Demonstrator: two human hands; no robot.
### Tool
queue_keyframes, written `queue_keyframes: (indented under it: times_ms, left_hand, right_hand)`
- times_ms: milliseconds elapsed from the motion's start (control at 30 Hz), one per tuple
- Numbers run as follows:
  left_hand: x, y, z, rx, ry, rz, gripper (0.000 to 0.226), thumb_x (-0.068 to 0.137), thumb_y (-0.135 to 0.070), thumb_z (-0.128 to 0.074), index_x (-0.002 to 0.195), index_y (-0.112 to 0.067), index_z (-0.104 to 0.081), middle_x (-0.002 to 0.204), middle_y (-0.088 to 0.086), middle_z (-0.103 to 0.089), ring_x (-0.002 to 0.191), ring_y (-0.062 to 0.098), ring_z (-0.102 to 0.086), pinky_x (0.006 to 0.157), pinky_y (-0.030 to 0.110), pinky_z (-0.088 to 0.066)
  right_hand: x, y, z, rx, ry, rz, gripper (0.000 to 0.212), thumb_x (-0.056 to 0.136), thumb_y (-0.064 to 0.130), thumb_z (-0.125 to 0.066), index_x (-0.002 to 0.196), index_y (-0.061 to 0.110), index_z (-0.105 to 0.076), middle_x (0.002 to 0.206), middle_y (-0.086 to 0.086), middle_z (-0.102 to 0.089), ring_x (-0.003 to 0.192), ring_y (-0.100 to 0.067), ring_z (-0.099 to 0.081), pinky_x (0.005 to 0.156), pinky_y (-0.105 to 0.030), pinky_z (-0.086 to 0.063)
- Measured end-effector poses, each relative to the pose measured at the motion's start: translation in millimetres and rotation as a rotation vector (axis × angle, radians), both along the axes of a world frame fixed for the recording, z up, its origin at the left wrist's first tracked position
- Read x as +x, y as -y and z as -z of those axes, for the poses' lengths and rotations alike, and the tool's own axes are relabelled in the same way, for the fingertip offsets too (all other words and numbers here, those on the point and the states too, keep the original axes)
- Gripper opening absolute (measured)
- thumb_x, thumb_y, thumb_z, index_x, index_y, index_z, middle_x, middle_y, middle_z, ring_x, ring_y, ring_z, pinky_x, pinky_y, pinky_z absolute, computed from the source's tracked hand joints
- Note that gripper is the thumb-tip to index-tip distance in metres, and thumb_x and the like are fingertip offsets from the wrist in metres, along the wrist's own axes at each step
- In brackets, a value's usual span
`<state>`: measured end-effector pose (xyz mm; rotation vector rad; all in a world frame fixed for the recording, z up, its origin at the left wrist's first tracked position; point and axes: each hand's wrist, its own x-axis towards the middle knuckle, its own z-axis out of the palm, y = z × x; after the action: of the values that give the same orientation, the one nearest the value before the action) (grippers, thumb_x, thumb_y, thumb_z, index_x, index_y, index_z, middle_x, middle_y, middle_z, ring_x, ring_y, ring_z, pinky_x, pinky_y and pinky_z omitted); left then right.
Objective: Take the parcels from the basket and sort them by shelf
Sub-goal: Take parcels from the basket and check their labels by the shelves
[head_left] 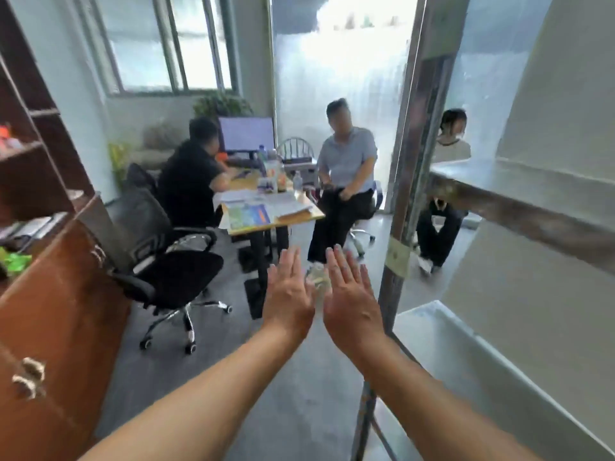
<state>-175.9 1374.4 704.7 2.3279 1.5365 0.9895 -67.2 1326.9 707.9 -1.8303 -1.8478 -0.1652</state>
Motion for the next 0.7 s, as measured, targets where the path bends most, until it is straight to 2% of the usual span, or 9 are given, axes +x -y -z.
queue_keyframes:
  times_ms: [100, 167, 267, 333, 400, 533, 633, 700]
  left_hand:
    - [4.7, 21.9, -112.1, 0.244, 0.071, 0.052, 0.058, 0.103, -0.021, -0.035, 0.156, -0.013, -0.014, 0.164, 0.000, -0.009, 0.151, 0.010, -0.001, 0.122, 0.030, 0.005]
    - [8.8, 43.0, -165.1, 0.399, 0.080, 0.095, 0.057, 0.103, -0.022, -0.035, 0.156, -0.013, -0.014, 0.164, 0.000, -0.010, 0.151, 0.009, -0.001, 0.121, 0.028, 0.006]
    - [21.0, 80.6, -219.6, 0.622, 0.077, 0.111, 0.055, 0.103, -0.016, -0.042, 0.153, -0.005, -0.022, 0.161, 0.010, -0.018, 0.150, 0.023, -0.013, 0.122, 0.042, -0.004]
    - [32.8, 106.7, -243.6, 0.629, 0.071, 0.108, 0.056, 0.105, -0.023, -0.036, 0.155, -0.007, -0.014, 0.163, 0.008, -0.008, 0.151, 0.021, -0.004, 0.124, 0.043, -0.003]
    - [45.3, 128.9, -257.6, 0.621, 0.024, 0.102, 0.057, 0.107, -0.031, -0.022, 0.156, -0.011, -0.004, 0.164, 0.006, 0.005, 0.151, 0.017, 0.008, 0.124, 0.040, 0.000]
    - [74.6, 186.1, -274.0, 0.651, 0.004, 0.155, 0.056, 0.107, -0.033, -0.020, 0.156, -0.009, -0.003, 0.163, 0.008, 0.007, 0.151, 0.021, 0.010, 0.122, 0.043, -0.001]
    - [101.9, 238.9, -281.0, 0.598, 0.089, 0.282, 0.058, 0.104, -0.037, -0.014, 0.156, -0.013, -0.005, 0.164, 0.004, 0.005, 0.151, 0.017, 0.009, 0.123, 0.040, 0.006]
    - [121.5, 271.6, -280.7, 0.590, 0.099, 0.359, 0.059, 0.104, -0.040, -0.016, 0.157, -0.016, -0.003, 0.163, 0.000, 0.008, 0.151, 0.015, 0.011, 0.123, 0.042, 0.004]
  right_hand:
    - [7.9, 21.9, -112.4, 0.183, 0.002, 0.022, 0.081, 0.089, 0.003, -0.045, 0.157, 0.015, -0.003, 0.164, 0.001, 0.005, 0.150, -0.014, 0.011, 0.121, -0.029, 0.011]
    - [13.9, 45.1, -167.0, 0.301, 0.057, 0.042, 0.076, 0.093, 0.006, -0.047, 0.157, 0.013, -0.008, 0.163, 0.000, 0.001, 0.151, -0.017, 0.006, 0.120, -0.029, 0.012]
    - [23.4, 81.0, -228.4, 0.425, 0.172, 0.111, 0.065, 0.102, 0.019, -0.042, 0.157, 0.012, -0.009, 0.164, -0.001, 0.003, 0.150, -0.016, 0.009, 0.122, -0.036, 0.008]
    - [33.7, 106.0, -258.8, 0.465, 0.254, 0.190, 0.062, 0.105, 0.029, -0.036, 0.157, 0.016, -0.005, 0.163, 0.002, 0.008, 0.150, -0.016, 0.011, 0.120, -0.038, 0.013]
    - [44.8, 135.2, -280.9, 0.520, 0.276, 0.238, 0.062, 0.105, 0.034, -0.037, 0.157, 0.017, -0.009, 0.164, 0.001, 0.002, 0.151, -0.015, 0.007, 0.119, -0.039, 0.015]
    - [68.3, 208.3, -297.7, 0.547, 0.319, 0.332, 0.065, 0.102, 0.039, -0.041, 0.157, 0.019, -0.014, 0.164, -0.001, -0.004, 0.150, -0.017, 0.003, 0.120, -0.042, 0.012]
    - [97.8, 270.6, -295.6, 0.482, 0.374, 0.437, 0.072, 0.099, 0.036, -0.048, 0.158, 0.019, -0.010, 0.164, 0.000, 0.000, 0.150, -0.017, 0.007, 0.120, -0.044, 0.012]
    - [120.9, 314.6, -294.4, 0.448, 0.401, 0.526, 0.073, 0.099, 0.037, -0.047, 0.158, 0.020, -0.006, 0.164, 0.002, 0.004, 0.151, -0.016, 0.008, 0.122, -0.046, 0.010]
